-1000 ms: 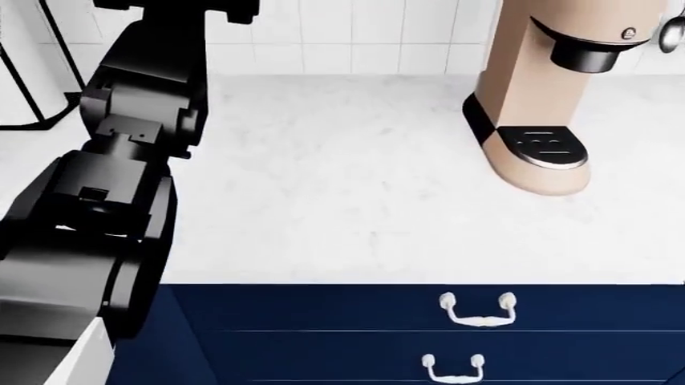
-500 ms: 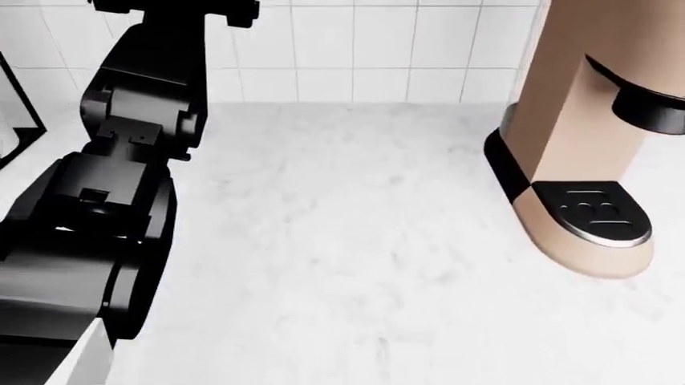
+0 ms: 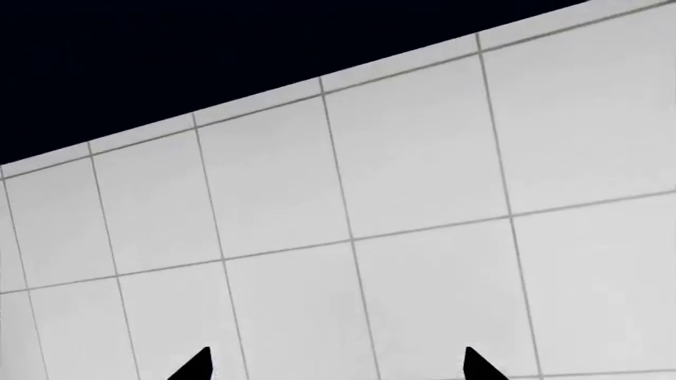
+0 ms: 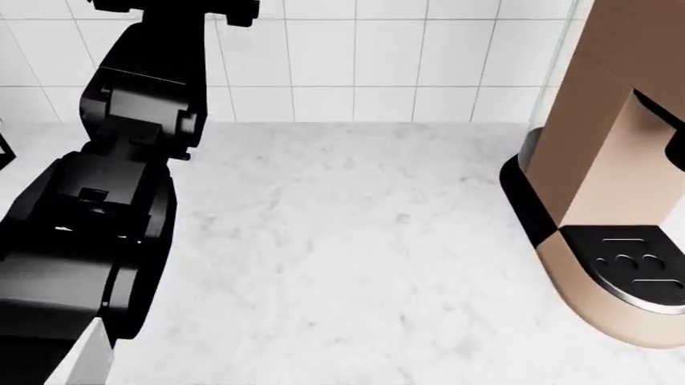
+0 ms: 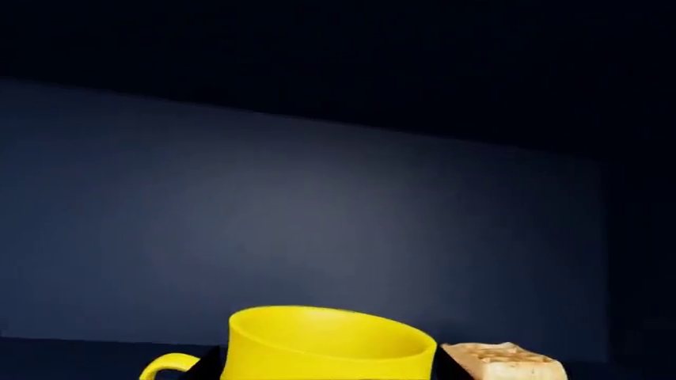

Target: Pick the mug from the cabinet, place it under the coffee machine dispenser, and press the start button.

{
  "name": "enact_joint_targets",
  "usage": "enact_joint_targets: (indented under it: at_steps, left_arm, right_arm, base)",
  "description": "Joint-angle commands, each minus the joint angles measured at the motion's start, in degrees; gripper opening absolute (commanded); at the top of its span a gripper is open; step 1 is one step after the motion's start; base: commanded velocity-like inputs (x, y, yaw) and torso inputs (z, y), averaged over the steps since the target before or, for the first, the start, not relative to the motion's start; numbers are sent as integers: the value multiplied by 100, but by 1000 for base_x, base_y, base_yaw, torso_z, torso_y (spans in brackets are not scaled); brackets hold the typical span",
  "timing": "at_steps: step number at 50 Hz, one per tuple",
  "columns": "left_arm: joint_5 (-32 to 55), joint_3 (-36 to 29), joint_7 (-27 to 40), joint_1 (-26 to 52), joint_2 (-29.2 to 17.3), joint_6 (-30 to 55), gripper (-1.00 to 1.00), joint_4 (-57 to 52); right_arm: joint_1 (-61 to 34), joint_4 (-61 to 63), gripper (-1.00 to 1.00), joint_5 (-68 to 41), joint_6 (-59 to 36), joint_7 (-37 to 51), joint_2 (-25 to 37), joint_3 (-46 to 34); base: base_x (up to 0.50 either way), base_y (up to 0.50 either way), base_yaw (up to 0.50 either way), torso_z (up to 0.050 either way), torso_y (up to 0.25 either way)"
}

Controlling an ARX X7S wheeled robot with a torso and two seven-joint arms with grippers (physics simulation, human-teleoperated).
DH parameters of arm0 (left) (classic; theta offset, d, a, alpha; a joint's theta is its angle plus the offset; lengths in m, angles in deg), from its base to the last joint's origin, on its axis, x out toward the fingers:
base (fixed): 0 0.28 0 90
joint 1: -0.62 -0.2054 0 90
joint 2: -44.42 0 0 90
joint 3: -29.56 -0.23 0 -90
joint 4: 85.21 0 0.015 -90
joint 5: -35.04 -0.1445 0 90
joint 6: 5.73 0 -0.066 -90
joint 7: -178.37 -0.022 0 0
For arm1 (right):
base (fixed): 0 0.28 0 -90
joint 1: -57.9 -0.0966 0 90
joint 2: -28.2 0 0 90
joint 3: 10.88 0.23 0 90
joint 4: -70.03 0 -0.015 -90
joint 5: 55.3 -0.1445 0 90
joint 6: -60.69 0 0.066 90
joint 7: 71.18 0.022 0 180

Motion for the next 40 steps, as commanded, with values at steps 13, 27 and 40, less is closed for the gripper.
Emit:
enact_joint_targets:
  at_steps: [13,27,40]
  left_arm:
    - [-17,-23,36,-17,14,-47,100,-2]
    - [-13,-46,39,-50,31,-61,100,-2]
    - [30,39,94,-363,22,-170,100,-1]
  right_arm:
    - [450,861,-100,203,611,57,161,-68]
    - [483,954,-100,137,661,70,177,-24]
    - [1335,5395,-100,603,-3190,-641,1195,-597]
  base:
    - [-154,0,0,0,0]
    - [-500,0,0,0,0]
    - [0,0,0,0,0]
